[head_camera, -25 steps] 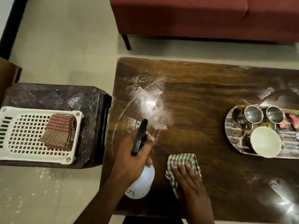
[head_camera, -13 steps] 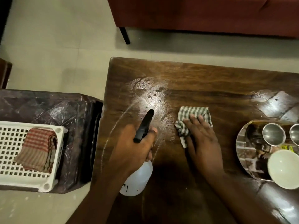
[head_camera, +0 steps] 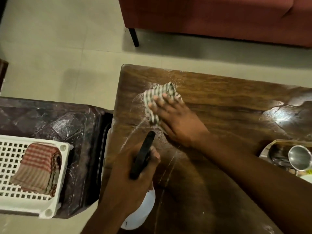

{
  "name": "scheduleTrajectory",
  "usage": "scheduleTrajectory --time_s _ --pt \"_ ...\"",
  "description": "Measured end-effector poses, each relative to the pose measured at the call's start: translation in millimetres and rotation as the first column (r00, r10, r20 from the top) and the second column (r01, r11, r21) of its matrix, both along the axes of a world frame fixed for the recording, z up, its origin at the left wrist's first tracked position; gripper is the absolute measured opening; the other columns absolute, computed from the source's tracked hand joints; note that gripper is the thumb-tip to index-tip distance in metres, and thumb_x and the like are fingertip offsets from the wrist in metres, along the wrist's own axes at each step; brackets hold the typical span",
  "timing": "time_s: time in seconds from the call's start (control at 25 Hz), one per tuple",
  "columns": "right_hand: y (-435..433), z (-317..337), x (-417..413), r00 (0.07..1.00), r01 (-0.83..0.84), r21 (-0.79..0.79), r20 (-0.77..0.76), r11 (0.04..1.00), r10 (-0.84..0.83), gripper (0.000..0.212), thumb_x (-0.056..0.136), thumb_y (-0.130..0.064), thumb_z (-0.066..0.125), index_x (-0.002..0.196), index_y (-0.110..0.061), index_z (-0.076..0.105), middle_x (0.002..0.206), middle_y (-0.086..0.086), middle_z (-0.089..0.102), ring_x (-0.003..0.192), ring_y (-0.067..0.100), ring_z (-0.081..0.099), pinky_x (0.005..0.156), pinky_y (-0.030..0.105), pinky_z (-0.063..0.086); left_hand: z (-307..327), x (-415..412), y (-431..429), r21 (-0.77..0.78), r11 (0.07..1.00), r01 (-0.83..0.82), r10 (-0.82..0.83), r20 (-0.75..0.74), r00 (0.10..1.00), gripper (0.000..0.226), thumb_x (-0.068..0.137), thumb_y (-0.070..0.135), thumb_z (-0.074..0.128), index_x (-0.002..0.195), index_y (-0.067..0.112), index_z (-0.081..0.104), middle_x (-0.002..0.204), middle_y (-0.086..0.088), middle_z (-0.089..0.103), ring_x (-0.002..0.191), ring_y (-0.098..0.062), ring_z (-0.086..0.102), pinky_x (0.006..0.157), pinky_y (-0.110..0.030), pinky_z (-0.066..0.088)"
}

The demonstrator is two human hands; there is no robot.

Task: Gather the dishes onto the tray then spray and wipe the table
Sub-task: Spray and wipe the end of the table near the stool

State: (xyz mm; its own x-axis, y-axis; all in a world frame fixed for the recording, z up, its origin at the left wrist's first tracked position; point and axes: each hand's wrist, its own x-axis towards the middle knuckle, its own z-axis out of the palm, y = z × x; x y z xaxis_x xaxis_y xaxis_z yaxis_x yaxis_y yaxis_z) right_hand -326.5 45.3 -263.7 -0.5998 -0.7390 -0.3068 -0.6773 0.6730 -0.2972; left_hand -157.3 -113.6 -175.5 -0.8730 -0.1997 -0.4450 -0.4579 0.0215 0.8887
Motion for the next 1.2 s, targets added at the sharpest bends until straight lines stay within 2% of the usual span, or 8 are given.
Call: scheduleTrajectory --time_s 0.12,0.36,0.44,0.56,0.68,0.76,0.96,1.2 --pt "42.6 6.4 -23.0 0.977 -0.211 0.061 -0.007 0.976 0.212 0.062 0.112 -0.060 0.015 0.169 -0.041 -0.001 0.179 -0.007 -0.005 0.166 0.017 -0.013 0.136 0.045 -0.004 -3.1 1.2 -7.7 -0.029 0.999 0.034 -0.034 -0.017 0.999 0.028 0.088 0.054 0.065 0.088 0.027 0.072 0.082 -0.014 0.074 0.047 -0.010 0.058 0.057 -0.048 0.055" --pt "-22.6 -0.1 -52.7 0.797 0.603 0.065 -0.094 0.795 -0.597 0.069 0.111 -0.061 0.022 0.172 -0.034 0.004 0.180 0.012 -0.002 0.166 0.036 -0.007 0.134 0.057 0.004 -2.6 4.1 -22.8 0.039 0.998 -0.050 0.052 -0.047 0.998 0.025 0.087 0.049 0.069 0.090 0.024 0.073 0.077 -0.022 0.072 0.039 -0.014 0.058 0.050 -0.030 0.053" --pt "-76.6 3.9 -51.0 0.864 0.503 0.050 -0.049 0.863 -0.501 0.067 0.113 -0.055 0.026 0.172 -0.034 0.002 0.180 0.010 -0.003 0.166 0.036 -0.006 0.132 0.056 0.000 -2.9 10.3 -25.6 0.047 0.993 -0.112 0.112 -0.005 0.994 0.026 0.081 0.052 0.071 0.090 0.028 0.076 0.078 -0.020 0.074 0.043 -0.018 0.063 0.054 -0.034 0.057" --pt "-120.3 5.1 -34.5 1.000 0.003 0.036 -0.020 0.999 -0.002 0.065 0.113 -0.051 0.028 0.171 -0.036 0.002 0.180 0.004 -0.004 0.167 0.029 -0.007 0.134 0.052 -0.004 -7.6 24.0 -32.3 0.069 0.981 -0.180 0.176 0.066 0.982 0.029 0.073 0.055 0.076 0.092 0.033 0.078 0.080 -0.018 0.076 0.060 -0.031 0.074 0.056 -0.049 0.058" --pt "-92.4 4.2 -36.1 0.895 -0.444 0.056 -0.013 0.894 0.446 0.064 0.114 -0.052 0.024 0.171 -0.038 -0.001 0.180 0.001 -0.007 0.167 0.024 -0.009 0.134 0.045 -0.005 -5.9 29.8 -36.9 0.087 0.980 -0.177 0.171 0.074 0.982 0.031 0.075 0.056 0.076 0.095 0.032 0.077 0.080 -0.017 0.076 0.048 -0.024 0.066 0.056 -0.045 0.055" --pt "-66.3 3.5 -54.8 0.905 -0.415 0.115 -0.043 0.902 0.422 0.064 0.114 -0.057 0.018 0.171 -0.039 -0.004 0.179 0.000 -0.011 0.166 0.023 -0.011 0.133 0.046 -0.007 -4.0 29.1 -39.3 0.082 0.985 -0.154 0.149 0.070 0.986 0.029 0.077 0.056 0.074 0.092 0.032 0.077 0.079 -0.019 0.075 0.042 -0.019 0.061 0.056 -0.044 0.056" --pt "-122.1 1.2 -76.1 0.972 0.234 0.102 -0.047 0.967 -0.231 0.065 0.113 -0.052 0.029 0.171 -0.038 0.004 0.181 0.006 -0.003 0.167 0.032 -0.007 0.134 0.059 0.007 -1.8 31.1 -50.3 0.065 0.992 -0.108 0.106 0.027 0.994 0.021 0.084 0.052 0.069 0.092 0.033 0.073 0.076 -0.022 0.073 0.041 -0.018 0.060 0.055 -0.043 0.057" --pt "-123.8 6.6 -48.4 0.905 -0.426 0.040 0.034 0.904 0.425 0.063 0.113 -0.044 0.036 0.171 -0.038 0.011 0.180 -0.003 0.005 0.167 0.021 -0.004 0.133 0.046 -0.001 -4.3 60.9 -54.2 0.052 0.996 -0.076 0.072 0.073 0.995 0.018 0.081 0.050 0.070 0.093 0.038 0.075 0.082 -0.008 0.076 0.046 -0.010 0.064 0.058 -0.041 0.054"
